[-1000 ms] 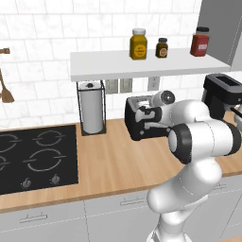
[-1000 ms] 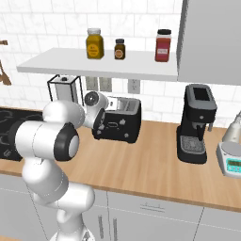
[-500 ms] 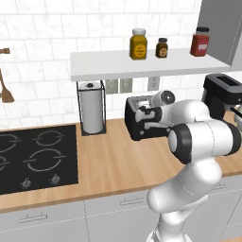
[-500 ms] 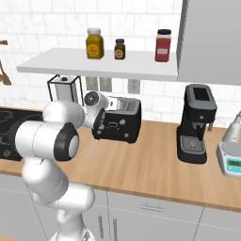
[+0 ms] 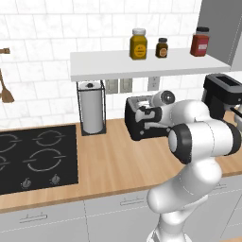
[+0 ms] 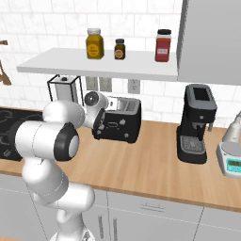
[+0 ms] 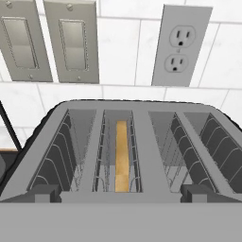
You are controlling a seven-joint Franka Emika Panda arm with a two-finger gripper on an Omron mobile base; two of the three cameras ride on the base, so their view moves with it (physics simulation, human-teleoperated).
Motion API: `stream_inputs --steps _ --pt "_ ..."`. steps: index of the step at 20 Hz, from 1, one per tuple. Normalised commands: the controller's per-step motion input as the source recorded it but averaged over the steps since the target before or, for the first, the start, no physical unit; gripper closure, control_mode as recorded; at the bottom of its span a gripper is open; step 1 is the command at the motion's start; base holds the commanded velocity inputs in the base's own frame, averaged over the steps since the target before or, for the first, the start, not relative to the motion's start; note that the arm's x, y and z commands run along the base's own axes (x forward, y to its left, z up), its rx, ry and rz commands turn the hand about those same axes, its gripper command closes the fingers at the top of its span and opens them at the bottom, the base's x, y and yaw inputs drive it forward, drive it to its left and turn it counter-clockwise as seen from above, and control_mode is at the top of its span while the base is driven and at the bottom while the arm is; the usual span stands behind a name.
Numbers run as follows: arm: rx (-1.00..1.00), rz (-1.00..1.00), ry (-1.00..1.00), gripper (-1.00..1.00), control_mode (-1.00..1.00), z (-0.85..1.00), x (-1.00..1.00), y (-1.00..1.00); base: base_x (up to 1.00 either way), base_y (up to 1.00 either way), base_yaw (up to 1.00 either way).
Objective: Start the toaster. Once the lever pops up, take the bread to the plate on the dining counter.
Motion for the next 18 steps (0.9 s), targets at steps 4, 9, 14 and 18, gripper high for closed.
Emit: stream_inputs --steps 4,9,14,18 --pt "0.00 0.00 0.00 -1.00 -1.00 0.00 0.00 0.00 0.00 0.00 0.00" --pt "0.00 0.00 0.00 -1.00 -1.00 0.00 0.00 0.00 0.00 0.00 0.00" --pt "0.00 0.00 0.00 -1.00 -1.00 0.00 0.00 0.00 0.00 0.00 0.00" --pt "0.00 0.00 0.00 -1.00 -1.00 0.00 0.00 0.00 0.00 0.00 0.00"
